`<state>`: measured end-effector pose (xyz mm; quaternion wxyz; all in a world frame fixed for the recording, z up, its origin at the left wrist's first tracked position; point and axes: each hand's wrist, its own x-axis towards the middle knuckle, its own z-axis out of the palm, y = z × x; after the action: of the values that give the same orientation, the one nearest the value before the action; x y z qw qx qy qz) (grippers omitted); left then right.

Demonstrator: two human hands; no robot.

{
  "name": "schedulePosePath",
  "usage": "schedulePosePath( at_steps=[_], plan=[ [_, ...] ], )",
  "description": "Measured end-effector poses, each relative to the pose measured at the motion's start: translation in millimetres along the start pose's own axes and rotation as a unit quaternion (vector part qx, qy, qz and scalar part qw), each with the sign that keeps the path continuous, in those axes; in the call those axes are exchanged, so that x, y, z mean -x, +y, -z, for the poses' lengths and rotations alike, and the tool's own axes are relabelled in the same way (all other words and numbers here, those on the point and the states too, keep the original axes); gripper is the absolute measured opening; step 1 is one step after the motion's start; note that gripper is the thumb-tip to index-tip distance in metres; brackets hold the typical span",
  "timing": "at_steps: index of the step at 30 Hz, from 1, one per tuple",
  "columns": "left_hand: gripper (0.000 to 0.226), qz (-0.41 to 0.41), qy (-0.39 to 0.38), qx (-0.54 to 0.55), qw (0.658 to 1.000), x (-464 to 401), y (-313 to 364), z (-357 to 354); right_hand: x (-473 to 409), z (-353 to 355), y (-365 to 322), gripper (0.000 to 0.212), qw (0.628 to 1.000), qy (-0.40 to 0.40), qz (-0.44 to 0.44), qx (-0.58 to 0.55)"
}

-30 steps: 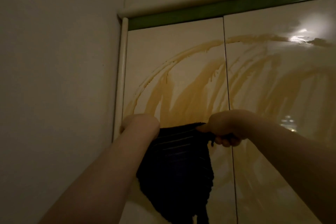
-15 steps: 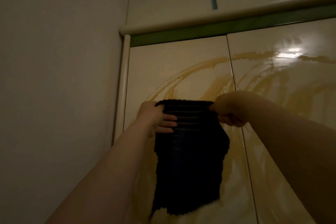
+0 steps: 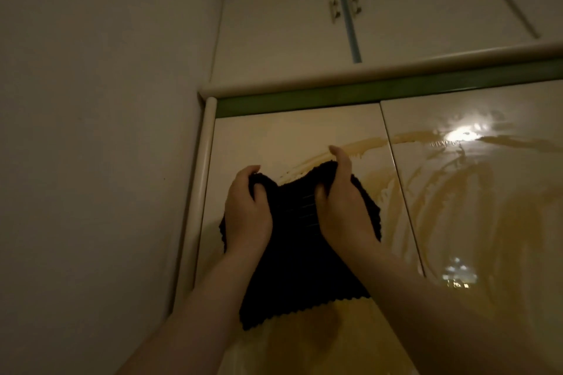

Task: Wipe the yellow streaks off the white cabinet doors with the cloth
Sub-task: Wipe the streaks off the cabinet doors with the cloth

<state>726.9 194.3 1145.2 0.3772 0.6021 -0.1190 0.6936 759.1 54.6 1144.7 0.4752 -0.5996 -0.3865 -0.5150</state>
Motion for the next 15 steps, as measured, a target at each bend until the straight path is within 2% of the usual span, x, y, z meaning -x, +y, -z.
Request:
schedulePosePath(
  at_steps=[2,4,7,11,15],
  plan=[
    [0.029,-0.017,0.007,0.003,1.0,-9,-7,-1,-5,-4,3,0.041,0.998,-0.003,0.063,0.022],
    [0.023,-0.031,0.017,0.018,0.999,-20,-14,0,-11,-3,6,0.034,0.996,0.013,0.091,0.017],
    [0.014,-0.05,0.03,0.045,0.997,-36,-22,3,-20,-1,10,0.042,0.994,0.07,0.077,-0.037],
    [0.011,-0.035,0.06,0.084,0.994,-49,-32,0,-28,-7,15,0.046,0.973,0.12,0.05,-0.19],
    [0.012,-0.004,0.078,0.124,0.989,-54,-39,-2,-31,-17,20,0.045,0.968,0.162,0.045,-0.184]
  ],
)
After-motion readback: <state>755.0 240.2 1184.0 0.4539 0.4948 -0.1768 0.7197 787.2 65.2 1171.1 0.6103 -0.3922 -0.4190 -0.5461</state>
